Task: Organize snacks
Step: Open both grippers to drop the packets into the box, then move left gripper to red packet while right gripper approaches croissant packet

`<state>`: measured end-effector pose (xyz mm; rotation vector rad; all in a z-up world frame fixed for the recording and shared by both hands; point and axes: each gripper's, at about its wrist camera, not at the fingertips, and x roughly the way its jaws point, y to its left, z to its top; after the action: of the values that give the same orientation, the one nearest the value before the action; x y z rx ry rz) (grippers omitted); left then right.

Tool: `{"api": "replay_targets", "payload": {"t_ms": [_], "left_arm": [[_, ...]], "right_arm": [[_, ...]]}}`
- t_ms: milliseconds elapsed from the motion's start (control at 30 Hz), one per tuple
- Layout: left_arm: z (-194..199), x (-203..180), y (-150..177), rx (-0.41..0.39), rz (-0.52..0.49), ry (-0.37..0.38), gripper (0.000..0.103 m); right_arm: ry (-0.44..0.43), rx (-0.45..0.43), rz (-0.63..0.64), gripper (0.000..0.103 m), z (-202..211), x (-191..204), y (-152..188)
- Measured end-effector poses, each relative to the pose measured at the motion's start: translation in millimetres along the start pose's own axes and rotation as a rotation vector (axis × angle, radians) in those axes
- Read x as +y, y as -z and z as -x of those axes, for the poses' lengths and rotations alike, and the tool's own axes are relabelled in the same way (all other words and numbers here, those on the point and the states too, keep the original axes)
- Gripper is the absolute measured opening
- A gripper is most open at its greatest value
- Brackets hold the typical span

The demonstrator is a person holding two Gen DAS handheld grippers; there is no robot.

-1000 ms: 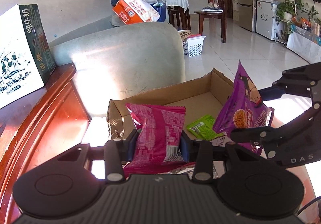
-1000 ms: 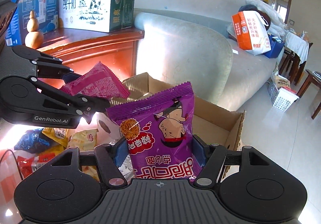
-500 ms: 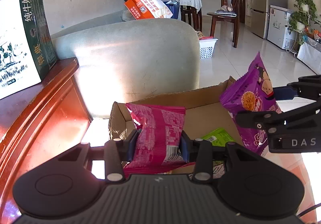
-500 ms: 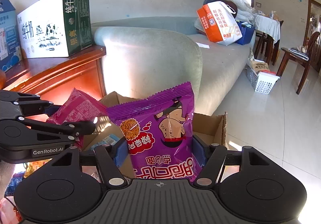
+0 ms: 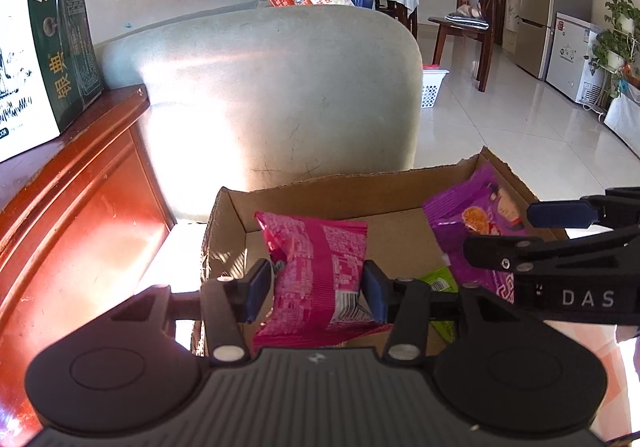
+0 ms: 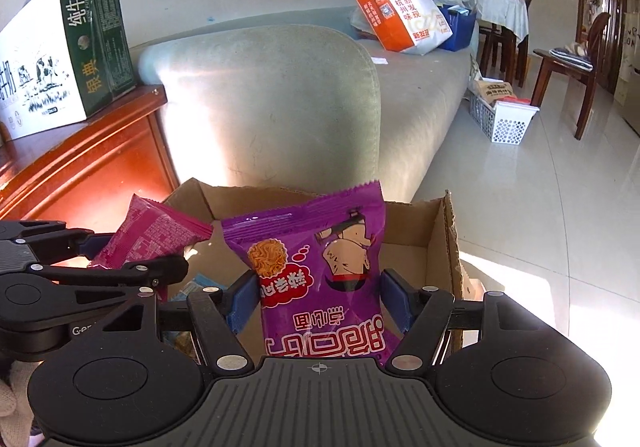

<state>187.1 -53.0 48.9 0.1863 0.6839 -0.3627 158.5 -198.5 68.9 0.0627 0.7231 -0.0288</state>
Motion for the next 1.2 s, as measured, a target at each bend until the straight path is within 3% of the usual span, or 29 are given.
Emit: {"api": "replay_targets", "payload": {"t_ms": [200, 967, 1200], "left_arm": [[13.7, 4.2, -4.0, -0.014, 0.013, -0.005, 0.073], [76.9, 8.0, 25.3, 0.0, -0.08, -0.011, 0.081], [100.2, 11.2, 31.7, -0.019, -0.09, -0.004, 0.083]], "right_arm": [[-0.01, -0.029, -0.028, 0.082, 14.3, -6.1, -0.1], [-0.14, 0.039, 0.186, 0.083, 42.6, 21.2, 24.4], [-0.234, 0.077, 0.234, 0.083, 50.0, 30.5, 36.8]]}}
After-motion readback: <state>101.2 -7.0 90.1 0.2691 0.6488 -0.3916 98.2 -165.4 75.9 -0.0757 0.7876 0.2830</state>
